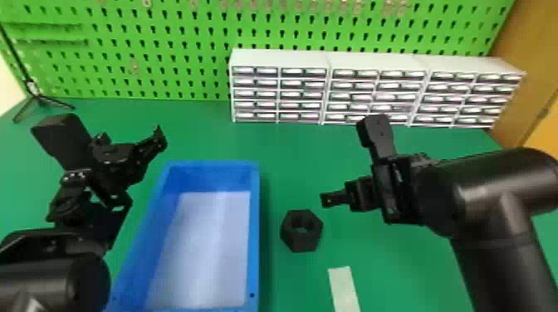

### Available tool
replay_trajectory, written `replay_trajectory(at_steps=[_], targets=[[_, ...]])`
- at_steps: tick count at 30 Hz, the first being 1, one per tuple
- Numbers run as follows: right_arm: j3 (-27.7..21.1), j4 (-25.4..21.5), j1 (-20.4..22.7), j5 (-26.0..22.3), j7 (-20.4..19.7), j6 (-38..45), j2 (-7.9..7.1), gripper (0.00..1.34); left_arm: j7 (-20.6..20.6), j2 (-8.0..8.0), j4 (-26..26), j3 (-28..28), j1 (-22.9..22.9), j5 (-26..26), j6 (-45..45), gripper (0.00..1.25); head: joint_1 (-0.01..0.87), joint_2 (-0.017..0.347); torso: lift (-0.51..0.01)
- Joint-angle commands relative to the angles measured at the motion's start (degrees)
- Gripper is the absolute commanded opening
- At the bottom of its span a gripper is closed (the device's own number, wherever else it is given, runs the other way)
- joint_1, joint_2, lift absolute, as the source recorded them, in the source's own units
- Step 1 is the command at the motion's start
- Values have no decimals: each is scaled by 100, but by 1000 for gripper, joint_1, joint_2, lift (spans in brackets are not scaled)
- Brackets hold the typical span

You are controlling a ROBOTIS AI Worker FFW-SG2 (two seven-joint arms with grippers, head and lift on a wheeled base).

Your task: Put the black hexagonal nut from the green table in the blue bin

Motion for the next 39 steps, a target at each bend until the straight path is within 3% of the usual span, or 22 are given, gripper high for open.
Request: replay_trajectory(at_steps=[1, 15, 39], targets=[[69, 392, -101, -32, 0, -432, 15, 1207, -8, 8, 5, 0, -6, 0, -1, 1123, 692, 8, -97], [386, 1350, -435, -129, 0, -986, 95, 1207, 1, -1, 13, -9, -6, -9, -1, 1123, 692, 8, -97], [702, 2378, -549, -472, 18, -1584, 121, 1207, -8, 8, 22, 0, 2, -9, 8, 1123, 692, 8, -97]])
